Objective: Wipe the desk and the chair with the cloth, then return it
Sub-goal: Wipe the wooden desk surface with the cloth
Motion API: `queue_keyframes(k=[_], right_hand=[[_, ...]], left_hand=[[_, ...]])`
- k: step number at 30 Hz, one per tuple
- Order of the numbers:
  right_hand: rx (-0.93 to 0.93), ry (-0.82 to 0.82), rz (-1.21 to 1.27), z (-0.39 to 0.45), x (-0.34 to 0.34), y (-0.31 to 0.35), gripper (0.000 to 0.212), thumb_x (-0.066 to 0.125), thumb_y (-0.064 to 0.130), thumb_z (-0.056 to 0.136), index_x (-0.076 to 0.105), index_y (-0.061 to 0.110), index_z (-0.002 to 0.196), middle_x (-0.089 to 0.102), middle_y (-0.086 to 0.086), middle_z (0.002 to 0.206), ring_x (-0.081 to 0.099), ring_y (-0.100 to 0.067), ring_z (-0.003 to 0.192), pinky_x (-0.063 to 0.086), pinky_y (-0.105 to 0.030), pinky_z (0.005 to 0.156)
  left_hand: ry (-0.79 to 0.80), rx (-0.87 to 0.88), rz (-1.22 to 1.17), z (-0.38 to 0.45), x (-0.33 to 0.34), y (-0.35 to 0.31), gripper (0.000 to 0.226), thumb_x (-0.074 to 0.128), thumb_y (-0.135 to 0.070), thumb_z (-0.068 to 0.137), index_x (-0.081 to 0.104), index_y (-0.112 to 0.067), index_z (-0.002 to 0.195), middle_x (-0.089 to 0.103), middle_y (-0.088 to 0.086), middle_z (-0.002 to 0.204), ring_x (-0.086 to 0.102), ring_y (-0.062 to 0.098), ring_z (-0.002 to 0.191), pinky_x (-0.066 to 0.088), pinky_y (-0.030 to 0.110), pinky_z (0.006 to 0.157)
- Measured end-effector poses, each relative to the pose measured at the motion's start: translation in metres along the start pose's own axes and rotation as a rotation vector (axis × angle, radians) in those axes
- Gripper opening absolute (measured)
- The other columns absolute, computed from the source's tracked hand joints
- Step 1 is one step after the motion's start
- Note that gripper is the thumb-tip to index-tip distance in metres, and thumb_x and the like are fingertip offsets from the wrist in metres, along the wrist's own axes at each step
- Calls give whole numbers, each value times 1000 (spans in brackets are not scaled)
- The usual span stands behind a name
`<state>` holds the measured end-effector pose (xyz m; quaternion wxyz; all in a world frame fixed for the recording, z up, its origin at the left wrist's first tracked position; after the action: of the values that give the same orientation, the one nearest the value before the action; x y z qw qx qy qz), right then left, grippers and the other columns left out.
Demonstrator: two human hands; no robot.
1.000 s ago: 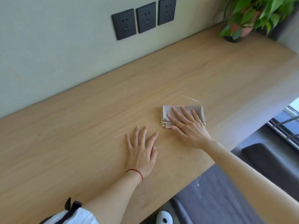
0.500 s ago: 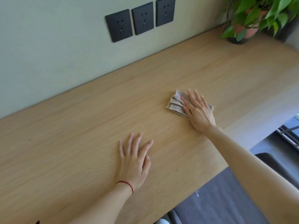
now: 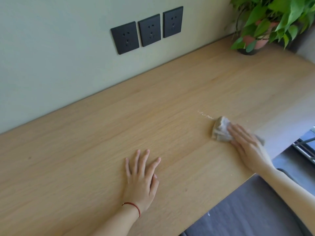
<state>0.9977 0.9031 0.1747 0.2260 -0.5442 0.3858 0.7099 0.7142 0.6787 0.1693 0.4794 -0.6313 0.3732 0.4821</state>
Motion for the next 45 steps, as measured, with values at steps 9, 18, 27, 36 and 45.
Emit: queue_keyframes(k=[9,18,27,36,45], right_hand=[[103,22,23,117,40,80,44,44,20,100,42,25,143,33,1,156,30,-30,141,33,-45,109],[-269,153,28,-26,35,98,46,35,29,101,34,29,147,31,6,155,28,-22,144,25,-45,118],[172,51,-66,107,52,104,46,34,27,102,32,30,147,21,1,160,15,-32,147,12,-46,121],[-309,218,-29,-38,42,145,46,30,43,99,39,33,144,35,4,154,30,-25,144,25,-43,117],[198,86,-77,97,55,103,48,37,35,100,29,35,147,18,0,161,7,-34,148,8,-45,122]], left_hand=[[14,7,34,0,5,3,51,34,-33,86,37,-37,137,32,4,153,20,28,143,15,61,111],[-75,-157,-75,-3,5,6,57,25,-37,88,40,-20,141,24,12,155,17,31,144,10,59,115],[-43,-227,44,0,12,11,61,19,-46,88,25,-27,146,18,8,158,5,34,146,2,59,115],[11,14,-11,-29,3,25,51,21,-43,93,26,-41,143,22,7,157,10,33,145,7,56,114],[-4,128,77,-28,8,48,51,25,-47,92,16,-50,142,19,2,157,9,28,146,6,59,113]])
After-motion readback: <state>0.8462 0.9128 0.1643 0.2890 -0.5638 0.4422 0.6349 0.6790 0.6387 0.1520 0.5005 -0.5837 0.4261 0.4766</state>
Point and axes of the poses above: each hand's wrist, its own z-axis towards the middle knuckle, its own x-axis out of the palm, y = z × x, the point moved 2 cm from there along z, towards the middle knuckle
